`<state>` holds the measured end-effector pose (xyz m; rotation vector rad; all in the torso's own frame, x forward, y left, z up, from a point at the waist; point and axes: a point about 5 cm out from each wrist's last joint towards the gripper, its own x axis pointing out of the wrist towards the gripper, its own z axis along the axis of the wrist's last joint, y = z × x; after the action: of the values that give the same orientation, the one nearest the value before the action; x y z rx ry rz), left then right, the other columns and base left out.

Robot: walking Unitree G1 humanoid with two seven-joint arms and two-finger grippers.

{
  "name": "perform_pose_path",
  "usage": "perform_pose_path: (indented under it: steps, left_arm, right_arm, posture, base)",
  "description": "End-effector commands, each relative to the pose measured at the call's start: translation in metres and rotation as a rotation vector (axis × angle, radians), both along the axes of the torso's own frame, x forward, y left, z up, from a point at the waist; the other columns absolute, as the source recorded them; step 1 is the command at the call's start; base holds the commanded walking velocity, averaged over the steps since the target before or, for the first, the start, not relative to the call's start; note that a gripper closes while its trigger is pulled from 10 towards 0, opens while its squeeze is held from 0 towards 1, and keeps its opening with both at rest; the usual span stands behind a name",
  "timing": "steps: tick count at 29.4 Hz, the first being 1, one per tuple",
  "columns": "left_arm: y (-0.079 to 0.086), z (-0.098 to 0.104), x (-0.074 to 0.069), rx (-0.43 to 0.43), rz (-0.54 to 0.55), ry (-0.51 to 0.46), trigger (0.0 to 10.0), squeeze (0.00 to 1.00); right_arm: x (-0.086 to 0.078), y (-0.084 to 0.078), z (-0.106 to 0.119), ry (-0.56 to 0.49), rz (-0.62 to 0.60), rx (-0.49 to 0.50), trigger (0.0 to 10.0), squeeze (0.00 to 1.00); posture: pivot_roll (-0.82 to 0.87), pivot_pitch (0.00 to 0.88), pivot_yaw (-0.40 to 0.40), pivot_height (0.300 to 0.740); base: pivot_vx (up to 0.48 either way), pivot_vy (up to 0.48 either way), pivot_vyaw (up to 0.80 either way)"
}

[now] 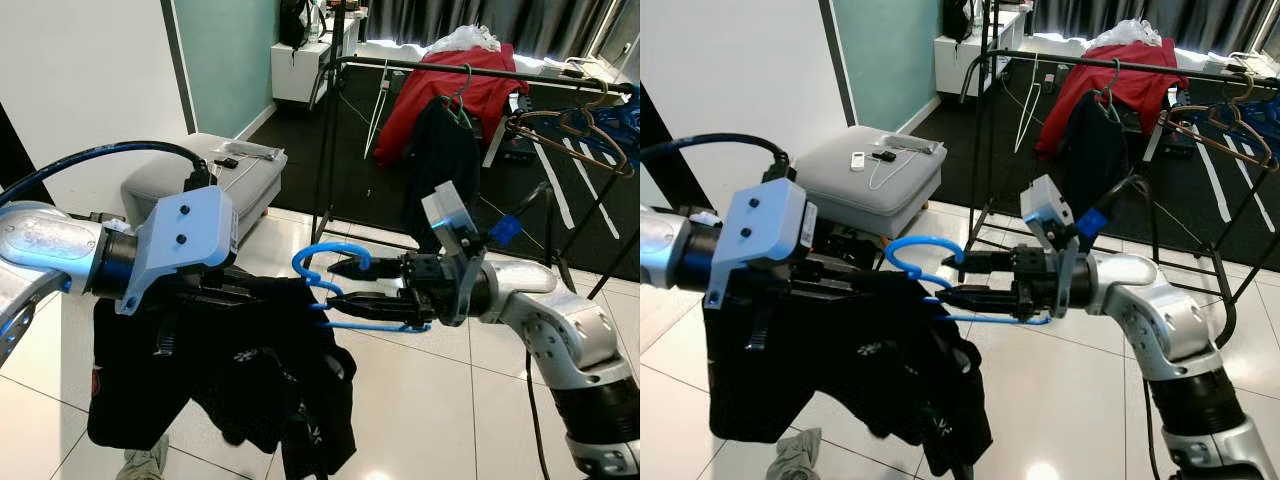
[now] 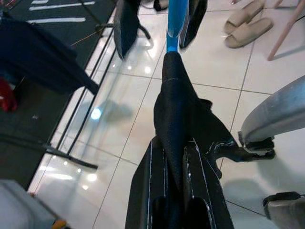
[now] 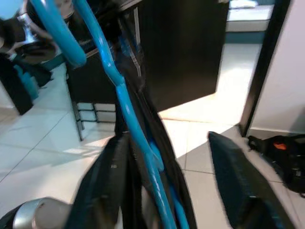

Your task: Hang hanger

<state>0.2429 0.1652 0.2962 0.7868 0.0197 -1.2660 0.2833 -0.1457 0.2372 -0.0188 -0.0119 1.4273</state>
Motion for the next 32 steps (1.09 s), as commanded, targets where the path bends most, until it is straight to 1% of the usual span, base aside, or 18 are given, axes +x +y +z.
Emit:
perform_pose_path:
  steps: [1, 2, 4, 5, 7, 9, 11, 13, 14, 15, 16, 19, 23, 24, 25, 26, 31, 32]
  left_arm:
    - [0.008, 0.002, 0.008, -0.004, 0.095, -0.062, 0.0, 0.00]
    - [0.008, 0.002, 0.008, -0.004, 0.095, -0.062, 0.0, 0.00]
    - [0.015, 0.004, 0.017, -0.031, 0.177, -0.103, 0.0, 0.00]
    - [0.015, 0.004, 0.017, -0.031, 0.177, -0.103, 0.0, 0.00]
    - [0.024, 0.008, 0.028, -0.051, 0.277, -0.160, 0.0, 0.00]
    - [0.030, 0.012, 0.034, -0.060, 0.336, -0.201, 0.0, 0.00]
    - [0.031, 0.013, 0.036, -0.064, 0.349, -0.212, 0.0, 0.00]
    - [0.031, 0.015, 0.037, -0.070, 0.352, -0.224, 0.0, 0.00]
    - [0.031, 0.015, 0.037, -0.070, 0.352, -0.224, 0.0, 0.00]
    - [0.031, 0.017, 0.038, -0.071, 0.350, -0.229, 0.0, 0.00]
    - [0.030, 0.019, 0.039, -0.075, 0.343, -0.238, 0.0, 0.00]
    - [0.027, 0.025, 0.038, -0.100, 0.311, -0.248, 0.0, 0.00]
    - [0.015, 0.039, 0.033, -0.186, 0.216, -0.274, 0.0, 0.00]
    - [0.010, 0.046, 0.030, -0.217, 0.167, -0.290, 1.8, 0.00]
    - [0.010, 0.046, 0.030, -0.217, 0.167, -0.290, 1.8, 0.00]
    - [0.004, 0.058, 0.025, -0.254, 0.091, -0.317, 7.6, 0.00]
    - [0.002, 0.069, 0.020, -0.271, 0.025, -0.352, 8.0, 0.00]
    - [0.003, 0.073, 0.020, -0.273, 0.018, -0.364, 8.5, 0.00]
  right_arm:
    - [0.006, -0.020, 0.010, -0.036, -0.115, 0.056, 10.0, 1.00]
    - [0.006, -0.020, 0.010, -0.036, -0.115, 0.056, 10.0, 1.00]
    - [0.014, -0.039, 0.015, -0.065, -0.260, 0.109, 10.0, 1.00]
    - [0.014, -0.039, 0.015, -0.065, -0.260, 0.109, 10.0, 1.00]
    - [0.030, -0.076, 0.023, -0.077, -0.536, 0.243, 10.0, 1.00]
    - [0.035, -0.105, 0.017, -0.031, -0.710, 0.323, 10.0, 1.00]
    - [0.035, -0.112, 0.012, -0.004, -0.746, 0.329, 10.0, 1.00]
    - [0.025, -0.122, -0.012, 0.061, -0.760, 0.259, 10.0, 0.95]
    - [0.025, -0.122, -0.012, 0.061, -0.760, 0.259, 10.0, 0.95]
    - [0.015, -0.124, -0.025, 0.113, -0.736, 0.238, 10.0, 0.52]
    - [0.004, -0.123, -0.038, 0.159, -0.711, 0.213, 10.0, 0.00]
    - [-0.008, -0.117, -0.055, 0.229, -0.698, 0.196, 10.0, 0.00]
    - [-0.003, -0.103, -0.072, 0.296, -0.755, 0.243, 10.0, 0.00]
    - [0.000, -0.095, -0.072, 0.305, -0.740, 0.285, 10.0, 0.00]
    - [0.000, -0.095, -0.072, 0.305, -0.740, 0.285, 10.0, 0.00]
    - [0.003, -0.086, -0.069, 0.308, -0.701, 0.337, 10.0, 0.00]
    - [0.005, -0.086, -0.064, 0.292, -0.660, 0.352, 10.0, 0.00]
    - [0.004, -0.088, -0.060, 0.286, -0.644, 0.351, 10.0, 0.00]
  posture:
    - [0.02, 0.000, -0.021, 0.740]
    - [0.02, 0.000, -0.021, 0.740]
    - [0.02, 0.000, -0.022, 0.740]
    - [0.02, 0.000, -0.022, 0.740]
    - [0.02, 0.000, -0.025, 0.740]
    - [0.02, 0.000, -0.024, 0.740]
    - [0.01, 0.000, -0.026, 0.740]
    - [0.01, 0.000, -0.026, 0.740]
    - [0.01, 0.000, -0.026, 0.740]
    - [0.01, 0.000, -0.019, 0.740]
    - [0.00, 0.000, -0.016, 0.740]
    - [-0.01, 0.000, -0.011, 0.740]
    - [-0.01, 0.000, -0.005, 0.740]
    - [-0.01, 0.000, 0.000, 0.740]
    - [-0.01, 0.000, 0.000, 0.740]
    - [0.00, 0.000, 0.002, 0.740]
    - [0.00, 0.000, 0.004, 0.740]
    - [-0.01, 0.000, 0.007, 0.740]
  base:
    - [0.000, 0.000, 0.00]
    - [0.000, 0.000, 0.00]
    - [0.000, 0.000, 0.00]
    - [0.000, 0.000, 0.00]
    - [0.000, 0.000, 0.00]
    - [0.000, 0.000, 0.00]
    - [0.000, 0.000, 0.00]
    - [0.000, 0.000, 0.00]
    - [0.000, 0.000, 0.00]
    - [0.000, 0.000, 0.00]
    - [0.000, 0.000, 0.00]
    - [0.000, 0.000, 0.00]
    - [0.000, 0.000, 0.00]
    - [0.000, 0.000, 0.00]
    - [0.000, 0.000, 0.00]
    - [0.000, 0.000, 0.00]
    - [0.000, 0.000, 0.00]
    - [0.000, 0.000, 0.00]
